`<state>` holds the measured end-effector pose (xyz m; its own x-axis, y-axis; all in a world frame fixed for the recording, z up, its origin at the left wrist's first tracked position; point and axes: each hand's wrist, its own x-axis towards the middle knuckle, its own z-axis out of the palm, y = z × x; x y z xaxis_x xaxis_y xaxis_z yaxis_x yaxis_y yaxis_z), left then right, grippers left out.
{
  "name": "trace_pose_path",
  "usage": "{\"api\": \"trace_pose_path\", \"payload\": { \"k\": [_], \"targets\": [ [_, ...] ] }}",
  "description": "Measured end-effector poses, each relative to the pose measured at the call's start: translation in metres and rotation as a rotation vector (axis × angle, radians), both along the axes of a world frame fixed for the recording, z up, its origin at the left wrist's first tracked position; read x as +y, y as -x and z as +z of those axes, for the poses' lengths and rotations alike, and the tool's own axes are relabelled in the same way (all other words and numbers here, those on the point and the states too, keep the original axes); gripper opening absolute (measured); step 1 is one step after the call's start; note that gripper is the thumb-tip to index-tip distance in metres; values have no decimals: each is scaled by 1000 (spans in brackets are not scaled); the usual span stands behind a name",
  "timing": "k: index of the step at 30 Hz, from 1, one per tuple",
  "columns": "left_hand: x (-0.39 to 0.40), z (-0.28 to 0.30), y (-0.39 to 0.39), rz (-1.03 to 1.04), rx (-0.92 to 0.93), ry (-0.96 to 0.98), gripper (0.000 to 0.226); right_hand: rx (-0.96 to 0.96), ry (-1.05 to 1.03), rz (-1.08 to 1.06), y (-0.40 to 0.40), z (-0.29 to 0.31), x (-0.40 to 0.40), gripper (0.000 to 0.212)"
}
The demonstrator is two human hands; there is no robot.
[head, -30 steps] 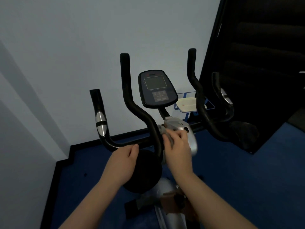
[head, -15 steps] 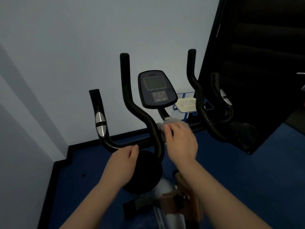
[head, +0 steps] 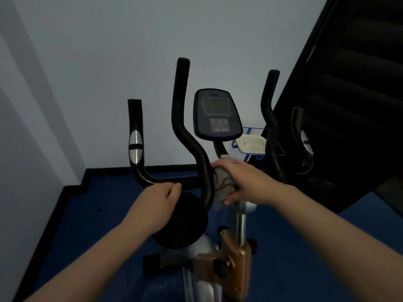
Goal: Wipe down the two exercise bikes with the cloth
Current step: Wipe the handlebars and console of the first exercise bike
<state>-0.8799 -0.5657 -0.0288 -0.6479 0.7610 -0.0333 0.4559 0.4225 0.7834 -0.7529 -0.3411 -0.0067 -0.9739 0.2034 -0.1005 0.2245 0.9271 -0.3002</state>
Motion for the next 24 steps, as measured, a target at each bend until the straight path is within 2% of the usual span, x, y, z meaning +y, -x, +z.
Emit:
{"api": "trace_pose_path", "payload": {
  "k": [3,5,10,14,17,21,24],
  "targets": [
    [0,-1,-1,9,-10,-3,47,52,-229,52,18,-18,2,85],
    [0,0,-2,11,-20,-8,48,-1,-290,95,28,-18,6,77],
    [0,4,-1,7,-25,-22,48,-193,-70,53,37,4,12,66],
    [0,4,-2,5,-21,-16,47,-105,-13,91,21,-2,11,72],
    [0,4,-2,1,-17,-11,46,-170,56,72,25,5,12,68],
    [1,5,-1,-10,-20,-7,46,-262,42,95,35,19,11,56],
    [1,5,-1,-9,-10,1,47,-119,-36,36,21,9,3,56]
  ]
}}
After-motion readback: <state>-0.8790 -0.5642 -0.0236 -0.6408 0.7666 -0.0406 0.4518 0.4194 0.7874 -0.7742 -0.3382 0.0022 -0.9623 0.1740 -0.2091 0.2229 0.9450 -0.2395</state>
